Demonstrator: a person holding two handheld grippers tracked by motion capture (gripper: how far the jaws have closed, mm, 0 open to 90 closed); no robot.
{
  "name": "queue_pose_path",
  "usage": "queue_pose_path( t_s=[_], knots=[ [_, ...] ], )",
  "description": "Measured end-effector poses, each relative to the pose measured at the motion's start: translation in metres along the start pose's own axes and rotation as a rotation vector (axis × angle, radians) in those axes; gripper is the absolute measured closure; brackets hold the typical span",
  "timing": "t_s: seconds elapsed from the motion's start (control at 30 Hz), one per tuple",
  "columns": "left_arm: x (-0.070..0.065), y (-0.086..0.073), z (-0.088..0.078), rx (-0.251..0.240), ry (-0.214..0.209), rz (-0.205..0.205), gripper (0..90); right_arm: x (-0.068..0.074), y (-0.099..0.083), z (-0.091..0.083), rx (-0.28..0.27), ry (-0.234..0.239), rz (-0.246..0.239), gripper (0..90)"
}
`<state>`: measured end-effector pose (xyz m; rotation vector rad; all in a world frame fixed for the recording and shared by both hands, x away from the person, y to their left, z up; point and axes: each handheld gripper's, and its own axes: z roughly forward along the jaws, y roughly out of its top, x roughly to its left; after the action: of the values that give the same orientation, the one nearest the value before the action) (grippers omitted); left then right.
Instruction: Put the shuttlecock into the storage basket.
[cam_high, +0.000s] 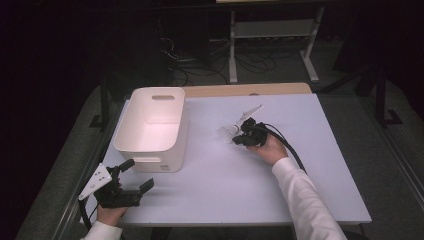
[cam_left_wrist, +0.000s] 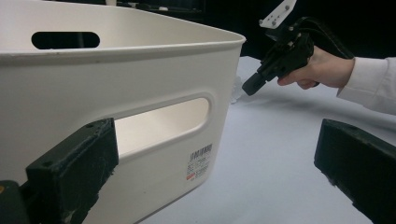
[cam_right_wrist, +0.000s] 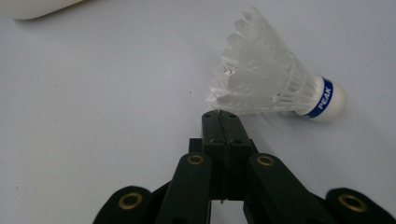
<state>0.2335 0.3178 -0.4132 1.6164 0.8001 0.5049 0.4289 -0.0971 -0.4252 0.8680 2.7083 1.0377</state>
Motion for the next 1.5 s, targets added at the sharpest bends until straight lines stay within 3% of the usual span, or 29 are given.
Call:
queue_pose_path(
  t_s=[0.63, 1.03, 1.5],
  knots=[
    [0.000, 0.000, 0.000, -0.006, -0.006, -0.001, 0.0, 0.000, 0.020, 0.021, -0.026, 0.000, -0.002, 88.7],
    [0.000, 0.000, 0.000, -0.002, -0.006, -0.007, 0.0, -0.015, 0.027, 0.036, -0.050, -0.014, 0.034, 88.7],
    [-0.001, 0.000, 0.000, -0.005, -0.004, -0.010, 0.0, -0.030, 0.034, 0.035, -0.070, -0.042, 0.068, 88.6]
  ],
)
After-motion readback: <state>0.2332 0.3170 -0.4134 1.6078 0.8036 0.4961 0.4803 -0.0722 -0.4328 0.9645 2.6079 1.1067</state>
